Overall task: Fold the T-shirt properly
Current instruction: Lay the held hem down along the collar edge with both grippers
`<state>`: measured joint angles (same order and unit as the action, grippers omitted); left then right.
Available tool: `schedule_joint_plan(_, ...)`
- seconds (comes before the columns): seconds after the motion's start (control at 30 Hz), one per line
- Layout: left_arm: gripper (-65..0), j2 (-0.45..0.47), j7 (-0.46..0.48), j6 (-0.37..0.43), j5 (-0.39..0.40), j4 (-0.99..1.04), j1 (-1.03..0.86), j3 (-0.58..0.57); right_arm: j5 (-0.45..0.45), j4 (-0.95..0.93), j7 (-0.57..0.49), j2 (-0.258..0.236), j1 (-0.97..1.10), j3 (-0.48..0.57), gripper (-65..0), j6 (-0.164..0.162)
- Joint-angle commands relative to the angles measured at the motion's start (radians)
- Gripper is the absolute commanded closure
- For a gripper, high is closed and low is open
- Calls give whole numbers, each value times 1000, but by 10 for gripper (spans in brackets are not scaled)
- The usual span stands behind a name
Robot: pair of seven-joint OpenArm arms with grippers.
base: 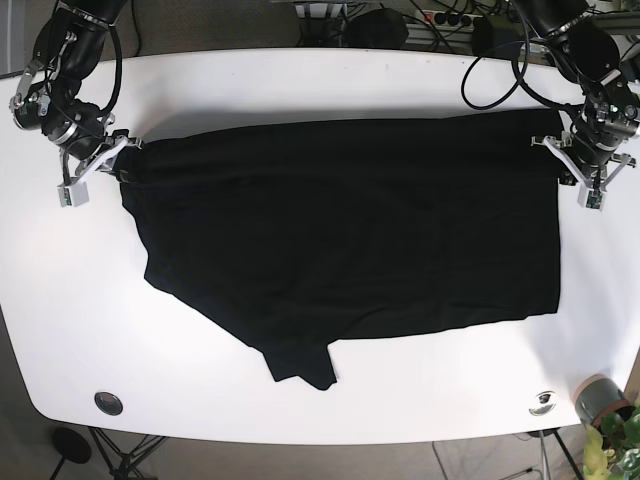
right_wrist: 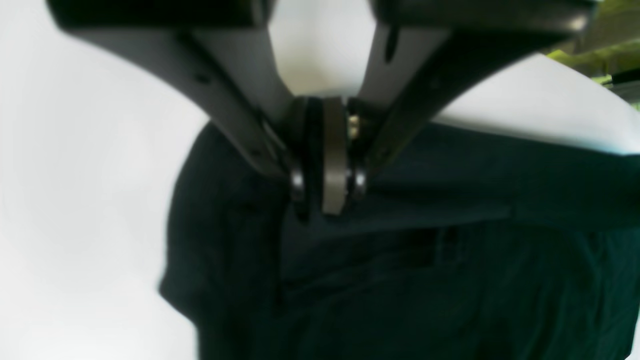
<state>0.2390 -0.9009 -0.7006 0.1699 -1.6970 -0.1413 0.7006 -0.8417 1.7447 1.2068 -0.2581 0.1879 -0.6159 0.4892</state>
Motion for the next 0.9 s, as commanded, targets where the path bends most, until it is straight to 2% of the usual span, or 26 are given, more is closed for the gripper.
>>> schedule_joint_plan(0.0, 0, 16, 12, 2, 9, -16, -1, 6, -18, 14, -32, -22, -8, -6, -25, 3)
schedule_joint_plan(0.43, 0, 16, 13, 2, 10, -19, -5, 11, -17, 14, -57, -28, -8, -6, -25, 1)
schedule_joint_plan(0.53, 0, 16, 13, 2, 10, -15, -5, 55, -17, 18, -60, -28, -6, -8, -25, 1)
schedule_joint_plan(0.63, 0, 18, 13, 2, 10, -15, -4, 89, -17, 14, -60, -48, -3, -42, -25, 1)
schedule_joint_plan(0.87, 0, 18, 15, 2, 9, -4, -4, 90, -17, -65, -61, -59, -12, -51, -25, 9)
